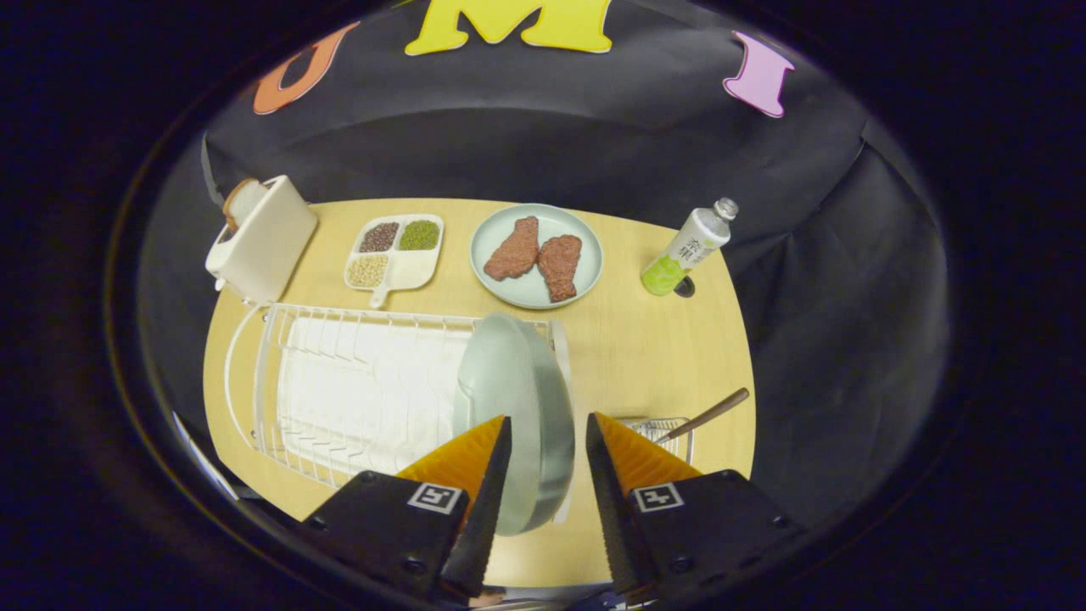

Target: Take the plate from the dish rack, then take the spoon from the basket and place it into the plate.

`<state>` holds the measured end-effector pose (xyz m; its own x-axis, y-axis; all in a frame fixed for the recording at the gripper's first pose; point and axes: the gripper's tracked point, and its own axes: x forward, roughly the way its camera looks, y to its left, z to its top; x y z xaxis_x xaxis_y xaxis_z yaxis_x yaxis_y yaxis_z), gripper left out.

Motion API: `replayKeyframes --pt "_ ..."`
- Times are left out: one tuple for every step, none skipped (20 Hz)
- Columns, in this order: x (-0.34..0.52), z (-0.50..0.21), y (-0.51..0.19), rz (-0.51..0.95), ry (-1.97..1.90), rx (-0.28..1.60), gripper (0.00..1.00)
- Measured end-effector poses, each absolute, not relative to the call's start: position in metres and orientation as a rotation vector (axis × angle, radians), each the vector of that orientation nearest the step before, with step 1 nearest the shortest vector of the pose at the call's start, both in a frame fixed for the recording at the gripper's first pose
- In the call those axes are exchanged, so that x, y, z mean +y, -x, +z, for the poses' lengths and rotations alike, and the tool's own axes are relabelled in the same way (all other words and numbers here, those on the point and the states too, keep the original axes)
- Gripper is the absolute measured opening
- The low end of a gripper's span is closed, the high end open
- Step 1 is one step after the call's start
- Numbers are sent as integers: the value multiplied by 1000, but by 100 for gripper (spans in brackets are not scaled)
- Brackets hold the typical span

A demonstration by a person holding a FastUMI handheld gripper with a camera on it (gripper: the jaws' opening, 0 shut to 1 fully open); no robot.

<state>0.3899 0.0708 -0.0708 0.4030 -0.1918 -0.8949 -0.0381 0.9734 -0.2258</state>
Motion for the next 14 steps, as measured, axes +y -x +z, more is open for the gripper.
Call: replayKeyframes --pt "69 -72 -392 -116 242 1154 49" --pt "66 -72 -393 -145 252 1154 39" --pt "63 -75 -394 -179 262 1159 30" --pt "63 -74 -394 -198 270 1158 23" --pt "63 -75 -392 -221 284 1158 22" --pt "64 -73 -391 -237 301 1151 20" --pt "66 -72 -390 -263 322 1139 19" --pt "70 -70 -387 -290 339 1127 16" --pt "75 -68 -386 -313 360 1107 15" --pt "80 -64 -384 -339 385 1089 13" --pt "84 -60 -382 -362 409 1064 13" --pt "90 -56 -381 -374 437 1042 12" --pt "93 -53 -380 -395 458 1020 12" --pt "95 -47 -378 -421 483 994 12"
